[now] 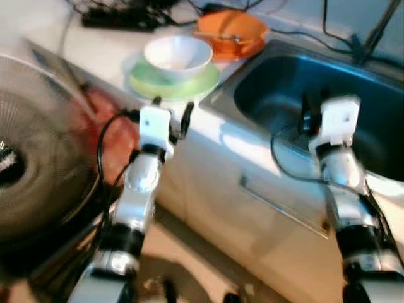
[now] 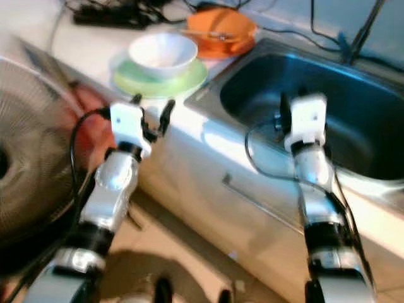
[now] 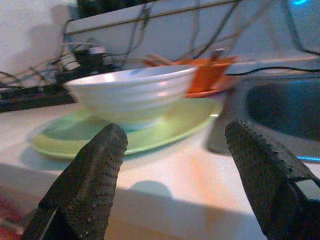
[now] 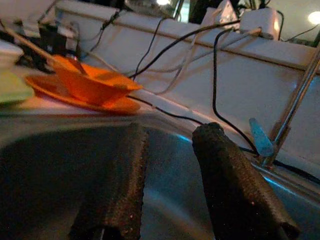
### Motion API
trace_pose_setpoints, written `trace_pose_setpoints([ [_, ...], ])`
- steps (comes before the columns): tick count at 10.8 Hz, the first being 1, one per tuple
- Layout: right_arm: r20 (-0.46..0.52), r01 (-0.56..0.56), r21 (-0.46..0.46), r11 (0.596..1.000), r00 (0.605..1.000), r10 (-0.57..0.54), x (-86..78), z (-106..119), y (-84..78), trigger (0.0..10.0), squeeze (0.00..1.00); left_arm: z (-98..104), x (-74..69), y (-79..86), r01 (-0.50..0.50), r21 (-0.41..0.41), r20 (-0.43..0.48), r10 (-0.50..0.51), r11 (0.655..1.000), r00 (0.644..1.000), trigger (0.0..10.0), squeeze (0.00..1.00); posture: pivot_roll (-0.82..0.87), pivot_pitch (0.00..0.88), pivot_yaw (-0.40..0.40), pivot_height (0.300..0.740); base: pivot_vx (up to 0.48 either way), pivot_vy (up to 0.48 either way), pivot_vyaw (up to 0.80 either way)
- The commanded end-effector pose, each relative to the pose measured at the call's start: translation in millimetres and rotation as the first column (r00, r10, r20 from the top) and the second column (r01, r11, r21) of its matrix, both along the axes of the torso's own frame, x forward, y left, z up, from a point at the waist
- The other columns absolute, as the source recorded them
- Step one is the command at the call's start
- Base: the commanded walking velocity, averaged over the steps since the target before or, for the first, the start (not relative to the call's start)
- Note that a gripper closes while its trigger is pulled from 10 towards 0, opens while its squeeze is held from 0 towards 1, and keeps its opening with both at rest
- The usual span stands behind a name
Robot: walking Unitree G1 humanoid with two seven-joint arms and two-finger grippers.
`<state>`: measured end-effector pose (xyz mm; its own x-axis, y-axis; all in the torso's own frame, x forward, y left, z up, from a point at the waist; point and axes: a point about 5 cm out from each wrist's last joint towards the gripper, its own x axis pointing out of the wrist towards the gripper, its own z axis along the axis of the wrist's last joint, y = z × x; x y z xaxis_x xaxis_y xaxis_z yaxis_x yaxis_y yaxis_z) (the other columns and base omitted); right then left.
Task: Kitchen organization
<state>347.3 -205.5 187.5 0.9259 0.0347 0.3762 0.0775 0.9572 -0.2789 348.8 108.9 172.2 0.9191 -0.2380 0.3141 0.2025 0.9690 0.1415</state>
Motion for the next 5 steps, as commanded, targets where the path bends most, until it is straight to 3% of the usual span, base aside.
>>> trace_pose_setpoints([
  [1,-0.009,0.015,0.004,1.0,1.0,-0.015,-1.8,-3.4,-5.4,10.0,0.0,4.5,0.5,-1.0,0.006,-0.001,0.014,-0.006,1.0,1.0,10.0,0.0,-0.04,0.122,0.024,0.74,-0.33,0.0,0.0],
  [3,-0.009,0.014,0.003,1.0,1.0,-0.014,-2.3,-3.8,-5.4,10.0,0.0,4.3,0.2,-1.2,0.007,-0.001,0.013,-0.007,1.0,1.0,10.0,0.0,-0.04,0.124,0.022,0.74,-0.398,0.0,0.0],
  [5,0.005,0.011,0.014,1.0,1.0,-0.011,-3.0,-1.6,-4.9,10.0,0.0,4.1,0.0,-1.2,0.007,-0.001,0.012,-0.007,1.0,1.0,10.0,0.0,-0.04,0.124,0.022,0.74,0.0,0.0,0.0],
])
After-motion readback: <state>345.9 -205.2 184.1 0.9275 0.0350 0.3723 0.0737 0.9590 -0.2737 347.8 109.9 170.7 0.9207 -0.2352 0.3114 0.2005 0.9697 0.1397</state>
